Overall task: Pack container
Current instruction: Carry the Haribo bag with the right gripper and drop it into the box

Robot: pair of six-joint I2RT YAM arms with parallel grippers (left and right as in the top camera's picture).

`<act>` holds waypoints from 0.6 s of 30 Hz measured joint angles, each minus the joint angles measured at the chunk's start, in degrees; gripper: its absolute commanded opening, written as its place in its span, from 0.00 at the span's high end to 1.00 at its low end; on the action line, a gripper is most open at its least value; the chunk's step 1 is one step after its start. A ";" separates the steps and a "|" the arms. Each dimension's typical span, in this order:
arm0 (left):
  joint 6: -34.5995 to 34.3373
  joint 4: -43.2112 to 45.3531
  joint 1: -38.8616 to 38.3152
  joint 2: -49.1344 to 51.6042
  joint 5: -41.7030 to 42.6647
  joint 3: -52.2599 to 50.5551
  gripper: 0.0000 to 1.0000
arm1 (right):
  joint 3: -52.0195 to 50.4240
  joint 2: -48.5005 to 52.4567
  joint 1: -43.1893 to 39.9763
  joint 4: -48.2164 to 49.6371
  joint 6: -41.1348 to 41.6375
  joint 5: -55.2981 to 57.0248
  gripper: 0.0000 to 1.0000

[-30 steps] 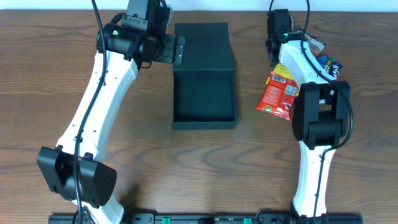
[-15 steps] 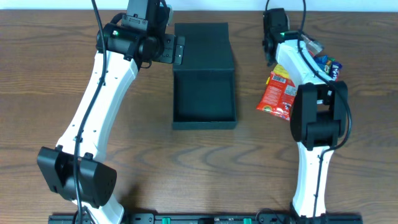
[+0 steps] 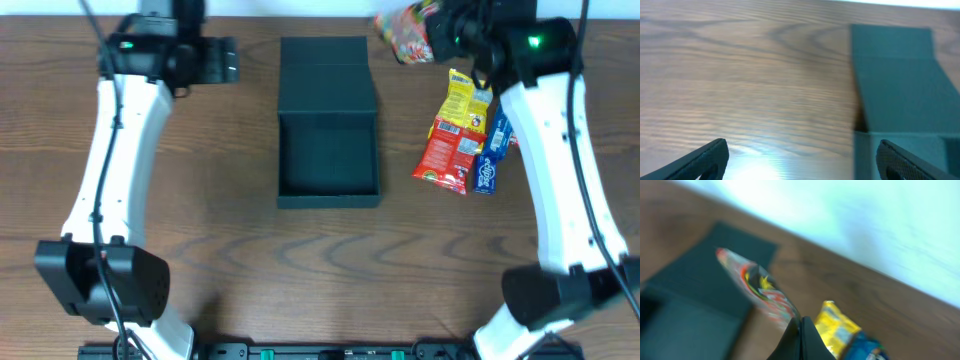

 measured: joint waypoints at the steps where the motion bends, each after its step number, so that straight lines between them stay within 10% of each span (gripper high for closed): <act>1: 0.00 0.07 1.84 0.00 -0.15 0.00 0.05 | 0.02 -1.20 1.84 -2.73 -1.84 -2.93 0.99; 9: 0.02 0.48 8.85 0.00 -0.59 0.00 0.05 | -0.50 -0.37 12.81 -21.70 -15.61 -22.08 0.99; 18: 0.07 1.18 8.98 0.00 -0.57 0.00 0.05 | -0.55 10.88 14.62 -22.16 -21.79 -25.07 0.99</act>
